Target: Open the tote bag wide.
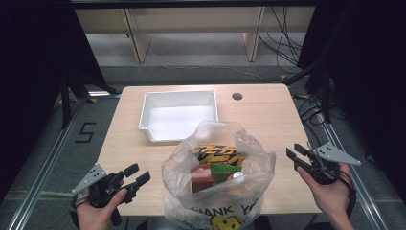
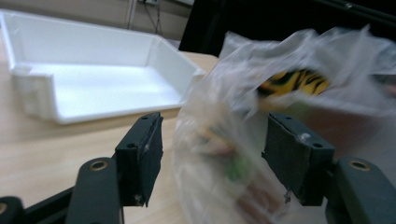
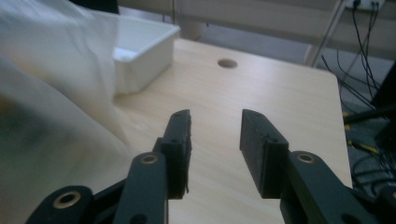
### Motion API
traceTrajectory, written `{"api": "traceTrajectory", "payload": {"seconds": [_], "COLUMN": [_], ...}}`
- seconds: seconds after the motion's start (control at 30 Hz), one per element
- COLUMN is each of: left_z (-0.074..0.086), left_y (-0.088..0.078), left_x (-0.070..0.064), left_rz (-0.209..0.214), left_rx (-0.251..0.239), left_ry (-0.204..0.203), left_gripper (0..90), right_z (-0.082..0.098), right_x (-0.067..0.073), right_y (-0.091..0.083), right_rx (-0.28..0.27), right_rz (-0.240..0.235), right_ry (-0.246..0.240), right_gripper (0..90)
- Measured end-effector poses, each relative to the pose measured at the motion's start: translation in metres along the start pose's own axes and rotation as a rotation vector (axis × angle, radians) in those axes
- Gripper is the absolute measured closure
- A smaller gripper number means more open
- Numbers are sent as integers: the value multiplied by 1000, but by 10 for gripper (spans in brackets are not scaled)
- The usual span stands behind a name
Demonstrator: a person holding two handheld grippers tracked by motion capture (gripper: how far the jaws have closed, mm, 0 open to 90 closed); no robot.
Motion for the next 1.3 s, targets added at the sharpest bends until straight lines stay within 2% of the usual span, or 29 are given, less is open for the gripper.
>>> {"api": "traceTrajectory", "payload": {"seconds": [0.03, 0.07, 0.1, 0.13, 0.17, 0.2, 0.23, 0.27, 0.3, 0.33, 0.37, 0.43, 0.47, 0.53, 0.57, 0.6, 0.63, 0.67, 0.7, 0.73, 0.77, 0.8, 0.83, 1.0, 1.03, 1.13, 1.17, 1.27, 1.3], "left_z": [-9, -9, -18, -23, -23, -31, -35, -35, -41, -43, -45, -47, -47, -47, -46, -43, -43, -42, -42, -40, -40, -39, -37, -35, -33, -29, -28, -27, -26], "left_y": [4, 4, 10, 13, 13, 21, 25, 25, 33, 37, 41, 49, 53, 57, 62, 67, 71, 73, 73, 78, 78, 81, 84, 86, 87, 86, 85, 84, 84], "left_x": [-12, -12, -26, -34, -34, -51, -58, -58, -71, -76, -80, -85, -88, -90, -92, -95, -95, -95, -95, -93, -93, -91, -89, -86, -85, -83, -83, -82, -81], "left_rz": [29, 29, 63, 87, 87, 149, 177, 177, 210, 222, 230, 238, 241, 242, 247, 238, 237, 228, 228, 220, 220, 210, 204, 198, 198, 196, 195, 197, 206], "left_rx": [5, 5, 19, 32, 32, 45, 46, 46, 58, 63, 68, 83, 90, 99, 115, 148, 160, 164, 164, 182, 182, 193, 200, 202, 213, 238, 242, 254, 260], "left_ry": [18, 18, 35, 43, 43, 52, 55, 55, 66, 78, 84, 91, 97, 107, 118, 129, 155, 159, 159, 181, 181, 185, 184, 183, 189, 200, 204, 222, 232], "left_gripper": [369, 369, 368, 366, 359, 351, 349, 344, 336, 329, 325, 323, 322, 322, 321, 318, 316, 318, 323, 326, 330, 339, 348, 439, 467, 533, 556, 629, 662], "right_z": [-6, -6, -25, -31, -31, -47, -52, -56, -61, -65, -69, -76, -79, -81, -84, -85, -87, -87, -87, -86, -86, -84, -82, -75, -72, -67, -68, -65, -66], "right_x": [3, 3, 15, 18, 18, 31, 34, 41, 45, 51, 54, 64, 67, 73, 86, 89, 91, 96, 96, 102, 102, 106, 109, 114, 115, 118, 117, 118, 115], "right_y": [-1, -1, -6, -7, -7, -11, -12, -14, -14, -16, -15, -15, -14, -15, -13, -12, -9, -7, -7, -3, -3, 3, 3, 11, 14, 16, 17, 14, 13], "right_rx": [-20, -20, -51, -62, -62, -95, -103, -100, -111, -116, -130, -146, -151, -143, -124, -121, -129, -123, -123, -105, -105, -94, -79, -47, -32, -4, -19, 10, -1], "right_rz": [-6, -6, -43, -61, -61, -112, -115, -128, -147, -163, -180, -231, -238, -252, -296, -309, -315, -337, -337, -345, -345, -363, -370, -391, -394, -401, -403, -420, -406], "right_ry": [-6, -6, -21, -31, -31, -33, -46, -30, -49, -34, -59, -61, -62, -45, -16, -20, -39, -43, -43, -44, -44, -78, -62, -81, -117, -136, -158, -152, -164], "right_gripper": [650, 650, 649, 646, 646, 632, 623, 615, 610, 603, 596, 592, 587, 582, 571, 565, 559, 552, 552, 545, 545, 543, 543, 558, 601, 713, 751, 856, 875]}}
Point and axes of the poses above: each handheld gripper's, and its own axes: y roughly forward along the jaws, z roughly out of its underside, x roughly to its left, the point moved 8 cm from there along y, roughly forward along the jaws, and after that the axes turned 10 degrees about -x, right-handed, at the moved point
